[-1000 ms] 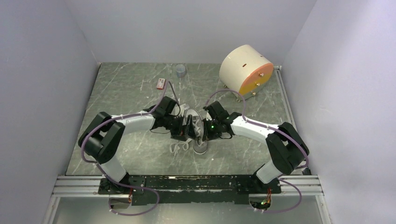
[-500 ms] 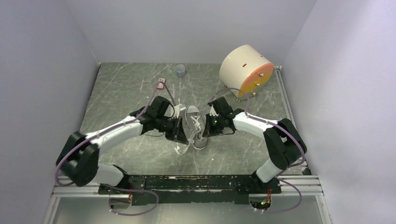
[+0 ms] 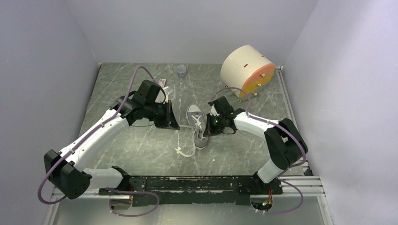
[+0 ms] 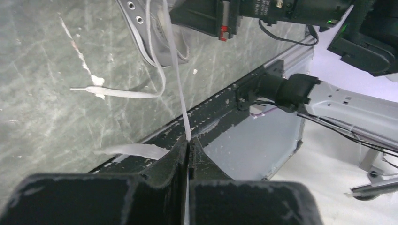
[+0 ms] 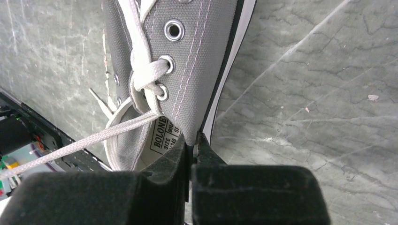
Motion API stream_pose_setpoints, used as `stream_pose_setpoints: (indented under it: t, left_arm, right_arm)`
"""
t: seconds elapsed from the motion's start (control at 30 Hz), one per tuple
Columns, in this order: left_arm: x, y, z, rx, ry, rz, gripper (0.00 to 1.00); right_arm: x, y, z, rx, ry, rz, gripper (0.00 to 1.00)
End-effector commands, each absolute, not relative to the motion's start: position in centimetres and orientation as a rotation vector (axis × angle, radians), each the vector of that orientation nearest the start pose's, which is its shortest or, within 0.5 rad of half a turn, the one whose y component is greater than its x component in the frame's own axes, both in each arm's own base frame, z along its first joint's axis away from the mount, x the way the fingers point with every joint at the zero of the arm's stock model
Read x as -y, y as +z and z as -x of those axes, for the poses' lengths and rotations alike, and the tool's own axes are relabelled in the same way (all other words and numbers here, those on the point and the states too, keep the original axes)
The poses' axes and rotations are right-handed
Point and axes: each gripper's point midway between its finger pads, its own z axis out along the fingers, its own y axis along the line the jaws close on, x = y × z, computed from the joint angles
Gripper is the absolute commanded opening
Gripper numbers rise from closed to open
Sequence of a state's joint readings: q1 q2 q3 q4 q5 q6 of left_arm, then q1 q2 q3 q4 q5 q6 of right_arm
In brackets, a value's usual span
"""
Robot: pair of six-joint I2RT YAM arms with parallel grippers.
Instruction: Tie the shoes
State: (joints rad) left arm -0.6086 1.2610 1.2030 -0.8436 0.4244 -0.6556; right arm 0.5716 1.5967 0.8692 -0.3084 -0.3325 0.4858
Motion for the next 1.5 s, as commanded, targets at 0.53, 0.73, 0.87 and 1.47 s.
stream_pose_setpoints:
  t: [0.53, 0.73, 0.87, 1.47]
  left_arm:
    - [29.4, 22.0, -22.6, -2.653, -1.225, -0.183, 0.05]
    - [28.5, 21.8, -23.3, -2.634, -1.194, -0.196, 0.05]
    - [27.9, 21.2, -23.6, -2.638, -1.150, -0.215, 0.05]
    - [28.0, 21.2, -23.1, -2.572, -1.206, -0.231, 0.05]
  right_arm:
    - [-22.3, 7.0, -26.2, -2.673, 0.457, 0.448, 0.42]
    - [-22.8, 10.4, -22.1, -2.663, 0.484, 0.487, 0.65]
    - [-25.1, 10.6, -17.5, -2.666, 0.650, 0.485, 0.72]
    - [-29.2, 5.9, -15.4, -2.560, 0.643, 0.222, 0.60]
